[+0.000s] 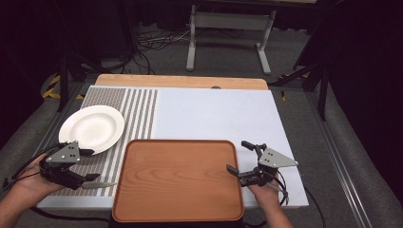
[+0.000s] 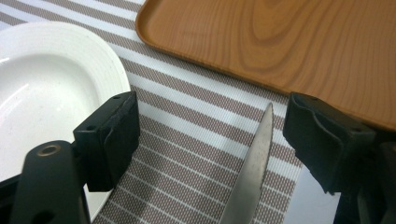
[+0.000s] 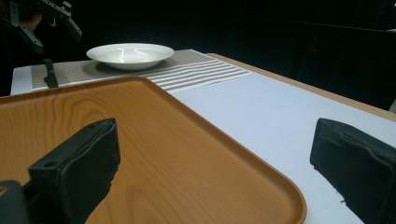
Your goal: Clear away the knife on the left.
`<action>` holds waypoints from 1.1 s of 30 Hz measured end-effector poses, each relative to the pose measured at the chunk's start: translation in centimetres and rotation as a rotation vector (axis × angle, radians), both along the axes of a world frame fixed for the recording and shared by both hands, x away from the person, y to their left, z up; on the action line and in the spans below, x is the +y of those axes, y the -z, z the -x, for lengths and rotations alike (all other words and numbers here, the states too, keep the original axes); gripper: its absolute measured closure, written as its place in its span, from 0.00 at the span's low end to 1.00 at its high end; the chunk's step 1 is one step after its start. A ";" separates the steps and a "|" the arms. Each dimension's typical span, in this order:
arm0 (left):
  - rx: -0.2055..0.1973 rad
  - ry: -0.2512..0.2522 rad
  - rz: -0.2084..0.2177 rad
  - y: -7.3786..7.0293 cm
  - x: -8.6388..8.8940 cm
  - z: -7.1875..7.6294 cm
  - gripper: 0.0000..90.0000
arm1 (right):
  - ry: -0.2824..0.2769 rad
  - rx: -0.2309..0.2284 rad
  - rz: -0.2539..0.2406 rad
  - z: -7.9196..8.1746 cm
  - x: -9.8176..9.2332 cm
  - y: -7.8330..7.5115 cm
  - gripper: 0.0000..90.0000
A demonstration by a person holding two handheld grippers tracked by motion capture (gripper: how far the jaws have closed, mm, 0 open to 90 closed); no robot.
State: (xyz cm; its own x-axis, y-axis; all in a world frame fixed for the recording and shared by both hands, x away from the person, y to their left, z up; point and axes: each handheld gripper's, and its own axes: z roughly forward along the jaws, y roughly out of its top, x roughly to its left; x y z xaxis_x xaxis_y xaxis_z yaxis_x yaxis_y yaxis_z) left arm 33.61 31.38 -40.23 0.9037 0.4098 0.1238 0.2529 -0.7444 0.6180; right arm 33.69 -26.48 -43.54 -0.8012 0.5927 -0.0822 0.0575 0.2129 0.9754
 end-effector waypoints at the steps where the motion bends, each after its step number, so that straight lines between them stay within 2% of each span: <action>1: 0.008 0.003 -0.002 0.0 0.1 0.0 0.23 | -0.001 0.001 -0.001 0.0 0.0 0.0 0.02; 10: 0.067 0.030 -0.065 0.3 0.6 -0.5 0.25 | -0.002 -0.001 -0.006 0.0 -0.1 -0.1 0.02; 14: 0.108 0.046 -0.096 0.4 0.9 -0.9 0.26 | -0.004 -0.002 -0.005 0.1 -0.1 -0.1 0.02; 23: 0.155 0.086 -0.178 0.7 1.7 -0.9 0.29 | -0.006 -0.002 -0.006 0.1 -0.1 -0.1 0.02; 28: 0.160 0.115 -0.203 1.1 2.2 -0.9 0.30 | -0.007 -0.003 -0.008 0.1 -0.2 -0.1 0.02; 33: 0.182 0.133 -0.241 1.5 2.5 -1.1 0.33 | -0.004 -0.004 -0.010 0.1 -0.2 -0.1 0.02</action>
